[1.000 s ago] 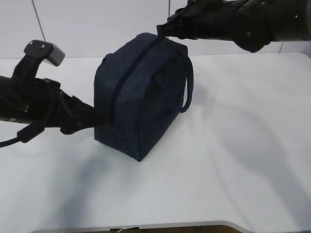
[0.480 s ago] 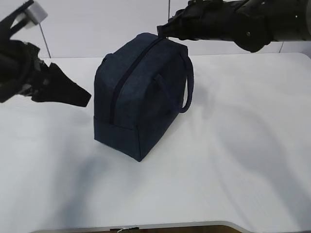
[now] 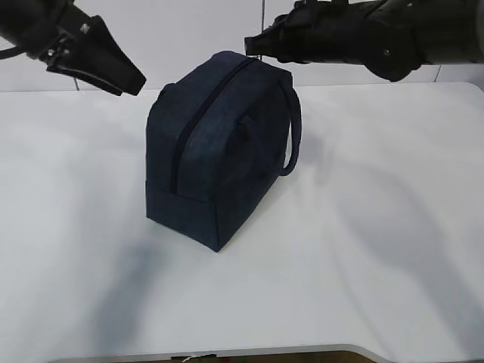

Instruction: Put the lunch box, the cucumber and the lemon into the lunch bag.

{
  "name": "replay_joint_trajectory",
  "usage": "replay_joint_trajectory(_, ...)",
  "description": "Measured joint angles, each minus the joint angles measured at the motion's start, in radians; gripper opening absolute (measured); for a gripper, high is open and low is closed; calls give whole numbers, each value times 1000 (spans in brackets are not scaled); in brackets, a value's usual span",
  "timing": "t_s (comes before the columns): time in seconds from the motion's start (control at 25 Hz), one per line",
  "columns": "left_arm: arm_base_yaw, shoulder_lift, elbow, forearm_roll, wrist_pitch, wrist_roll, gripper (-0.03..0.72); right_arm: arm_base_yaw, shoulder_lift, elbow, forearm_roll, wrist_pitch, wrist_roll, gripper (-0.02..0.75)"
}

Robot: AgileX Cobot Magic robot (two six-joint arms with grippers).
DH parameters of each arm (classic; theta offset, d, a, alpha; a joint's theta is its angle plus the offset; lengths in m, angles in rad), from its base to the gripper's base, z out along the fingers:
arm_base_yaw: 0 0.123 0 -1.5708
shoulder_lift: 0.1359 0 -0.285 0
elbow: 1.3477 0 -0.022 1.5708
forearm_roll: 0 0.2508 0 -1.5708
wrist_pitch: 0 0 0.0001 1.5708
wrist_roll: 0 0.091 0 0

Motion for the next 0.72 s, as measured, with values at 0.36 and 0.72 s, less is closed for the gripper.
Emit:
replay_joint_trajectory(0.36, 0, 206, -291, 12, 34, -60, 383, 0, 0, 0, 0, 26, 29, 6)
replay_joint_trajectory(0.72, 0, 361, -441, 3, 36, -68, 389, 0, 0, 0, 0, 30, 33, 6)
